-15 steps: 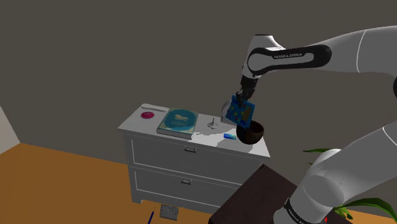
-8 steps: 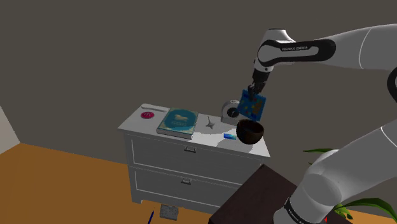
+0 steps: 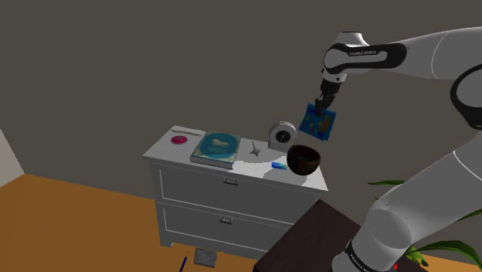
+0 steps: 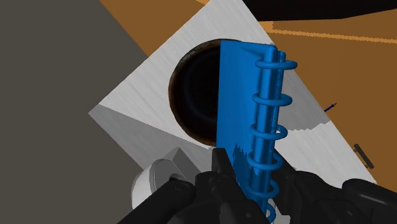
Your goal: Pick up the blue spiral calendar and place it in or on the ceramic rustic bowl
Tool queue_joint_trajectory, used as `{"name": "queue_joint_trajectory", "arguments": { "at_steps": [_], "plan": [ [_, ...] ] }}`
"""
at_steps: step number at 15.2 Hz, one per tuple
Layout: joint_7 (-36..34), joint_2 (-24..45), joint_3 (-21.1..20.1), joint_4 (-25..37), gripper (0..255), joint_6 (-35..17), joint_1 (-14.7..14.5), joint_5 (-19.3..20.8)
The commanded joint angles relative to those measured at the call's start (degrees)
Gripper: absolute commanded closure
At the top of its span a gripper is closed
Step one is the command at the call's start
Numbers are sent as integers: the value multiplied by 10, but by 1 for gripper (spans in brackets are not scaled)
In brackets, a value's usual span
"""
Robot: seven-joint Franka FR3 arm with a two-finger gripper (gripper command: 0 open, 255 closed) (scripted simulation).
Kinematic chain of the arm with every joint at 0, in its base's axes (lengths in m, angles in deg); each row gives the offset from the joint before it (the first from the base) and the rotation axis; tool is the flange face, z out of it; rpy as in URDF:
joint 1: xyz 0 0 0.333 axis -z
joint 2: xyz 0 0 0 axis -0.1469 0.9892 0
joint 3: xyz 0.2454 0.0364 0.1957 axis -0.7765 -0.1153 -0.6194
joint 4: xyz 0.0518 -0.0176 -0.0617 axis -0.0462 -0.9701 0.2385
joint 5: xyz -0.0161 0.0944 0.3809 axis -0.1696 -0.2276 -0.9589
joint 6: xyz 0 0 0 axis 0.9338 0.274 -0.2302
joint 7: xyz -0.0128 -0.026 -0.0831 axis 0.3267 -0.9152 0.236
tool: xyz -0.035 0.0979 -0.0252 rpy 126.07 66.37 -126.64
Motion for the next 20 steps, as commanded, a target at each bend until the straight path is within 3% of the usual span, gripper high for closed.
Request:
{"name": "queue_joint_trajectory", "arguments": {
  "at_steps": [1, 20],
  "plan": [
    [3, 2, 3, -10, 255, -13, 1, 0],
    [-1, 30, 18, -137, 255, -167, 5, 3]
  ]
}}
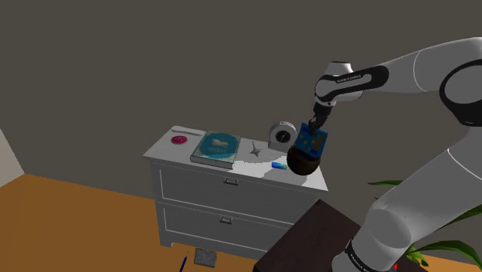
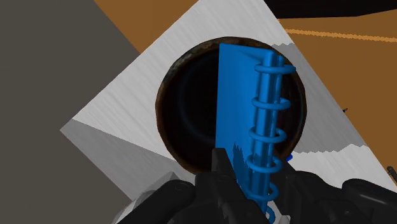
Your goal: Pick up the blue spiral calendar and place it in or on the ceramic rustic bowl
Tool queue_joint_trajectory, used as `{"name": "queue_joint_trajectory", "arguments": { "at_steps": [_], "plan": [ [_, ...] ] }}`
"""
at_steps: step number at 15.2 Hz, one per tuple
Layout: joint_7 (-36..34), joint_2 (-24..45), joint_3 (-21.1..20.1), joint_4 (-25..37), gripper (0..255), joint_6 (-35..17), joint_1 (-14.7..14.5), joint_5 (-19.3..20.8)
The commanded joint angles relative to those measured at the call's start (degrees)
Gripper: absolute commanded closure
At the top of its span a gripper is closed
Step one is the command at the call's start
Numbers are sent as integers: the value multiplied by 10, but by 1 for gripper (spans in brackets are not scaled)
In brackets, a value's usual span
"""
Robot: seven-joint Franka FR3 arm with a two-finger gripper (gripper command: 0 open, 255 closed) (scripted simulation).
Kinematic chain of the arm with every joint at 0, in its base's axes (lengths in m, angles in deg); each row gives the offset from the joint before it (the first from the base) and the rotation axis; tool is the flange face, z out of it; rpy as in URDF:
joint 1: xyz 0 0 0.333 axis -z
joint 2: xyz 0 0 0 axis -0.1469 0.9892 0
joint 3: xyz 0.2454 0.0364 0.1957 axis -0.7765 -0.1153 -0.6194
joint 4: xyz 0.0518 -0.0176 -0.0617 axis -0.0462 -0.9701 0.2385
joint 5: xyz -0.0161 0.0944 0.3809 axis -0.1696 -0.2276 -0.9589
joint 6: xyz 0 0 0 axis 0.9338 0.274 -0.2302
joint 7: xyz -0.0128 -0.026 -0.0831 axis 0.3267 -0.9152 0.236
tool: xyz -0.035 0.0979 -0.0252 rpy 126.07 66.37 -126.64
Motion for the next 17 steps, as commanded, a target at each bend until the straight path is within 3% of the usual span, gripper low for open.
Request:
{"name": "queue_joint_trajectory", "arguments": {
  "at_steps": [1, 8, 9, 14, 17],
  "plan": [
    [-1, 3, 1, -10, 255, -13, 0, 0],
    [-1, 3, 1, -10, 255, -13, 0, 0],
    [-1, 3, 1, -10, 0, -13, 0, 0],
    [-1, 3, 1, -10, 0, -13, 0, 0],
    [-5, -21, -8, 27, 0, 47, -1, 3]
  ]
}}
